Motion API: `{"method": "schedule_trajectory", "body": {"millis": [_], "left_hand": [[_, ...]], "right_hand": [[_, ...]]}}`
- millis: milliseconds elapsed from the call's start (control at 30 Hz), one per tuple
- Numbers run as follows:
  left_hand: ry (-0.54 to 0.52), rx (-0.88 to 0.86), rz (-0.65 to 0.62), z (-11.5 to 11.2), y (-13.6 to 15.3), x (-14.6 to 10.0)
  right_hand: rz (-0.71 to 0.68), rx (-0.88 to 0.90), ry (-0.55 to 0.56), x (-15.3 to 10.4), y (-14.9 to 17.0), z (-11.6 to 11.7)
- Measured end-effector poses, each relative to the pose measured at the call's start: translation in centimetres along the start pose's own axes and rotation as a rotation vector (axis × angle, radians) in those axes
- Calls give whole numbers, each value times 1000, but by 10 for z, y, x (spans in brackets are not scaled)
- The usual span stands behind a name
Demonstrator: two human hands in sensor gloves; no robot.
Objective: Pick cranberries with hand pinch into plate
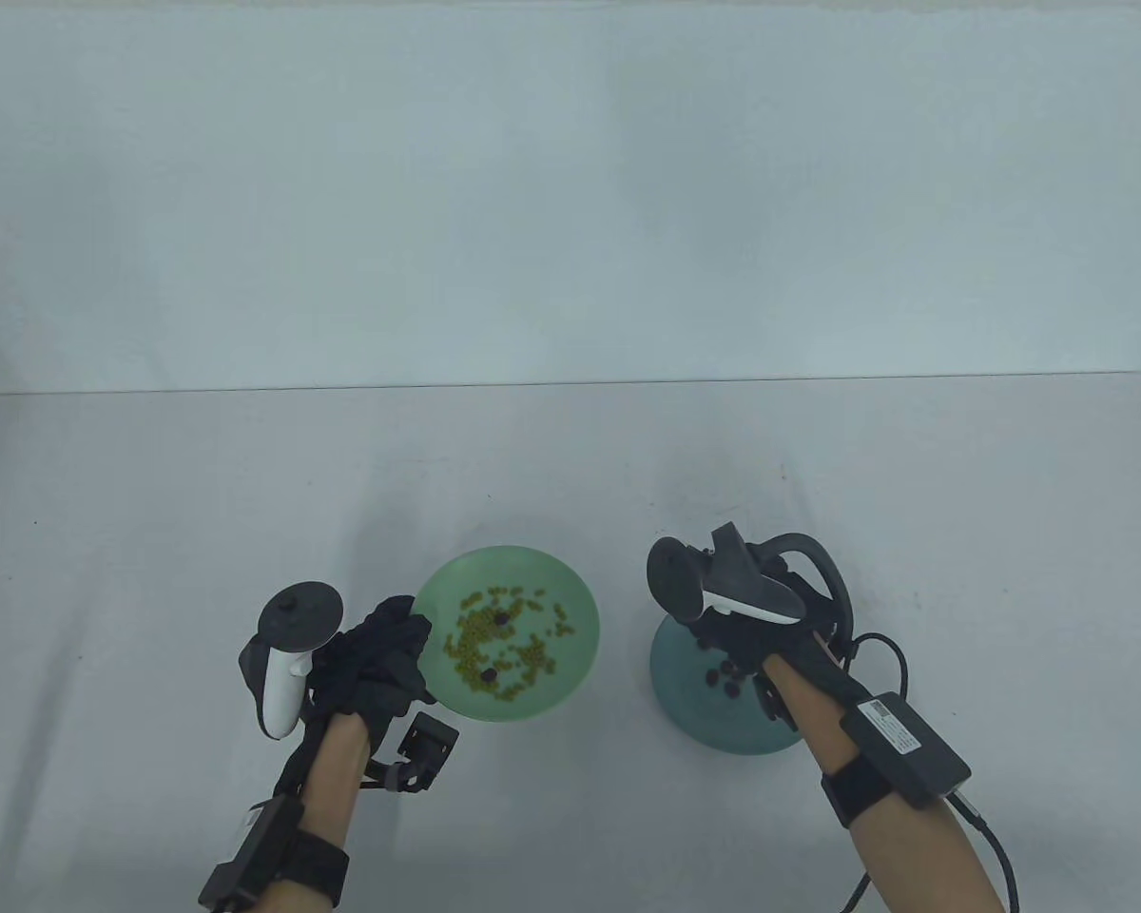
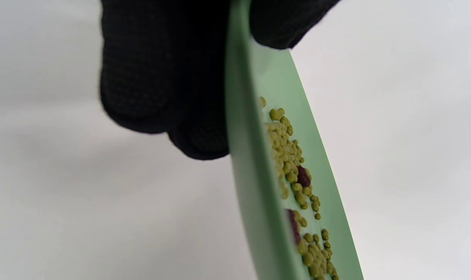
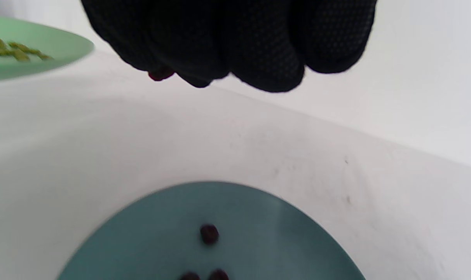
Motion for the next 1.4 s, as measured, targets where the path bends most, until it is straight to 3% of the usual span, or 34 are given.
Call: {"method": "schedule_trajectory", "body": {"millis": [367,767,1100,1400], "left_hand": [[1,4,-9,1,-1,0],[0,-9,-16,4,-1,0],[1,-13,-19,5,-1,0],[3,-10,-18,4,-1,0]], "right_hand": [[96,-36,-132,20,19,62],[139,-77,-179,28,21,88],[165,-93,-178,27,26,87],[154,-78,-91,17,32,43]]}}
Point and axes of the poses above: the tracker on the back of each hand, its own y axis roughly to the little-finger side, its own x axis roughly from the wrist to the fingertips, z = x × y, the point moved 2 cm from there along x, roughly from the wrist to the fingertips, and after that the axes turned 15 degrees about z, right-handed, at the moved point
